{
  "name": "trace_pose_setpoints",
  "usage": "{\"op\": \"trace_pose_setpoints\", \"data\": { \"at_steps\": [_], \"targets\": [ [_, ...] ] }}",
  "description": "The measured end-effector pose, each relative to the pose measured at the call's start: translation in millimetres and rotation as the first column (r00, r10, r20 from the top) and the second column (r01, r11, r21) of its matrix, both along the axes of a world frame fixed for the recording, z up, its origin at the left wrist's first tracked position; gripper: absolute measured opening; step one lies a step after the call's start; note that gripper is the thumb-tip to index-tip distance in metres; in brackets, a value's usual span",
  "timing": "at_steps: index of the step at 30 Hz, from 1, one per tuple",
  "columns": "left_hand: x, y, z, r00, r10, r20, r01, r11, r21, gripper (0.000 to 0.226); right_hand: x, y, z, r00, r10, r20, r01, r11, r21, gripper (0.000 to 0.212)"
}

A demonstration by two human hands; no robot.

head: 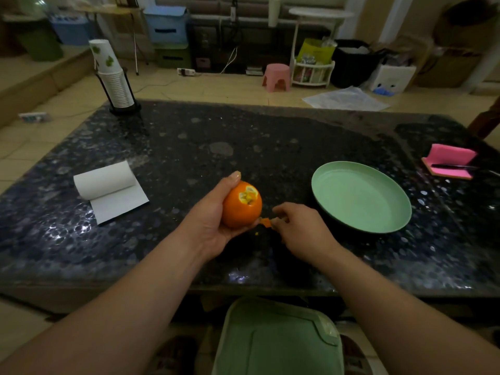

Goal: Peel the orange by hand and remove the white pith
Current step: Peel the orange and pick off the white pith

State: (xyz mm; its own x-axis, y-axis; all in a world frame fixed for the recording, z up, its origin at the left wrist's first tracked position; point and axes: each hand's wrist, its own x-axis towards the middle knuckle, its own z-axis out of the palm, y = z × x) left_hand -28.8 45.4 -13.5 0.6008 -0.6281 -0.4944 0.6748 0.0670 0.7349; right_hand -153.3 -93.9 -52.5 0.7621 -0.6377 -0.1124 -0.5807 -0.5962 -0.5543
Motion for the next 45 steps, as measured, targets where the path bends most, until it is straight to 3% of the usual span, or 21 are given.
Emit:
{"op": "trace_pose_setpoints", "data": {
  "at_steps": [1, 3, 6, 8, 14, 19, 27, 33, 38, 45],
  "targets": [
    [0.3, -1.0, -2.7, 1.000, 0.003, 0.025, -0.003, 1.000, 0.009, 0.037, 1.4, -0.5, -0.2, 1.000, -0.023, 0.022, 0.023, 1.000, 0.004, 0.027],
    [1.9, -2.2, -6.7, 0.996, -0.018, 0.087, 0.017, 1.000, 0.017, 0.035, 1.3, 0.3, 8.8, 0.987, -0.098, 0.130, 0.075, 0.983, 0.169, 0.025],
    [3.2, -2.5, -8.0, 0.983, -0.063, 0.175, 0.062, 0.998, 0.013, 0.035, -1.1, 11.2, 34.4, 0.957, -0.156, 0.243, -0.026, 0.791, 0.611, 0.037],
    [2.2, -2.5, -7.3, 0.970, -0.066, 0.234, 0.067, 0.998, 0.007, 0.031, -5.1, 18.0, 44.8, 0.955, -0.111, 0.274, -0.108, 0.733, 0.672, 0.038],
    [-0.8, -2.6, -3.2, 0.914, -0.065, 0.400, 0.047, 0.997, 0.054, 0.037, -10.9, 17.0, 52.3, 0.951, -0.023, 0.307, -0.183, 0.759, 0.624, 0.027],
    [-3.5, 4.2, 6.3, 0.863, -0.140, 0.485, 0.097, 0.989, 0.112, 0.059, -11.4, 18.4, 60.3, 0.960, 0.044, 0.275, -0.186, 0.838, 0.513, 0.019],
    [-11.9, 2.5, 12.2, 0.817, -0.125, 0.564, 0.091, 0.992, 0.088, 0.027, -16.1, 25.7, 60.4, 0.960, 0.117, 0.254, -0.194, 0.932, 0.306, 0.010],
    [-11.7, 3.9, 18.5, 0.876, -0.089, 0.474, 0.072, 0.996, 0.054, 0.047, -17.8, 20.4, 59.7, 0.955, 0.130, 0.268, -0.223, 0.909, 0.353, 0.018],
    [-13.6, 4.1, 17.7, 0.873, -0.100, 0.478, 0.081, 0.995, 0.060, 0.045, -18.7, 18.1, 59.5, 0.955, 0.162, 0.247, -0.247, 0.897, 0.367, 0.029],
    [-16.0, 4.2, 15.0, 0.845, -0.136, 0.518, 0.101, 0.990, 0.095, 0.031, -18.3, 22.6, 54.6, 0.951, 0.128, 0.282, -0.214, 0.930, 0.298, 0.024]
  ]
}}
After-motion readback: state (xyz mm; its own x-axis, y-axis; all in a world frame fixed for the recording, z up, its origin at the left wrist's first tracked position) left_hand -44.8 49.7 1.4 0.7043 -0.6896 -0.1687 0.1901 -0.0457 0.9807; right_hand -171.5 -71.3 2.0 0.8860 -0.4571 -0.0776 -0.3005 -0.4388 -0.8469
